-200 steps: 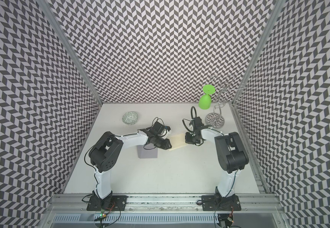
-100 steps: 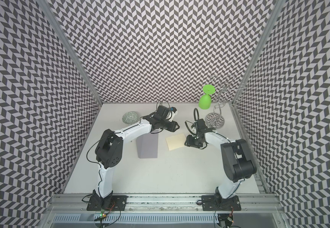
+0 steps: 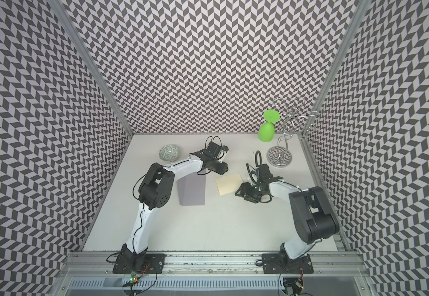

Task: Fold the letter paper in half and place it into the envelope
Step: Adjust the letter paper at the center of the board.

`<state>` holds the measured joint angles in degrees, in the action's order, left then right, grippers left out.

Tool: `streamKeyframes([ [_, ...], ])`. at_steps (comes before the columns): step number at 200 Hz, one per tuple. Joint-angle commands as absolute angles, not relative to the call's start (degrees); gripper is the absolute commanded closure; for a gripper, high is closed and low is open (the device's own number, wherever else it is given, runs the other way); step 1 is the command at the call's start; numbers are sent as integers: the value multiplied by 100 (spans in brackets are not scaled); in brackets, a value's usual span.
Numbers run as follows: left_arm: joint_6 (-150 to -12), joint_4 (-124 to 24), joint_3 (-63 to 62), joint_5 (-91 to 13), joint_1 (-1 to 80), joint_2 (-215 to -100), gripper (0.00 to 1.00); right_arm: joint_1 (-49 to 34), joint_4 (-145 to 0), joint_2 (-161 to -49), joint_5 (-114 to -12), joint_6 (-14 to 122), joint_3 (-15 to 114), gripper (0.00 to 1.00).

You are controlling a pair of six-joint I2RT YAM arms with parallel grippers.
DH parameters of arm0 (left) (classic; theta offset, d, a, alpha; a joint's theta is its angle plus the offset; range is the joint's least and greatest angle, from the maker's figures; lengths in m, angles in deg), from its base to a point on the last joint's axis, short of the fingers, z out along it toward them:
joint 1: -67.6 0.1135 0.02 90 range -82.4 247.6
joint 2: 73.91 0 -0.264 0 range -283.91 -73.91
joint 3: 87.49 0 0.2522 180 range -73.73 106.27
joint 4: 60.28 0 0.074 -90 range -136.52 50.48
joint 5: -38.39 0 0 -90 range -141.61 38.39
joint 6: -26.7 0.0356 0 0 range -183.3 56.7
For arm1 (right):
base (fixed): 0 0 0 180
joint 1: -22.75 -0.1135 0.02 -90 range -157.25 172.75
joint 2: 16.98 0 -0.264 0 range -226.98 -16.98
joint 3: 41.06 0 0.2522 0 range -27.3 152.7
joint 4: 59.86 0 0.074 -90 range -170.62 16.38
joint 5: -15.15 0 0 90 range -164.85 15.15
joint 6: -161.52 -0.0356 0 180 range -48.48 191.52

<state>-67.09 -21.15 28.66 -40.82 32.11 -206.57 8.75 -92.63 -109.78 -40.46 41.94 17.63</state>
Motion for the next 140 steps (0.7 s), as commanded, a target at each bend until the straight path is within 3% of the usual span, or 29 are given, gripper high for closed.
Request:
streamKeyframes([
  [1,-6522,-1728,2677,-4051,3200,-20599,58,973,-8817,-11066,-4290,3669,1728,37],
  [63,-6893,-1822,1165,-3762,3106,-19408,59,1266,-8619,-11513,-4449,3596,1983,37],
  [140,-6967,-1395,924,-2796,2901,-19001,67,1302,-8417,-11919,-4343,3717,2068,37],
])
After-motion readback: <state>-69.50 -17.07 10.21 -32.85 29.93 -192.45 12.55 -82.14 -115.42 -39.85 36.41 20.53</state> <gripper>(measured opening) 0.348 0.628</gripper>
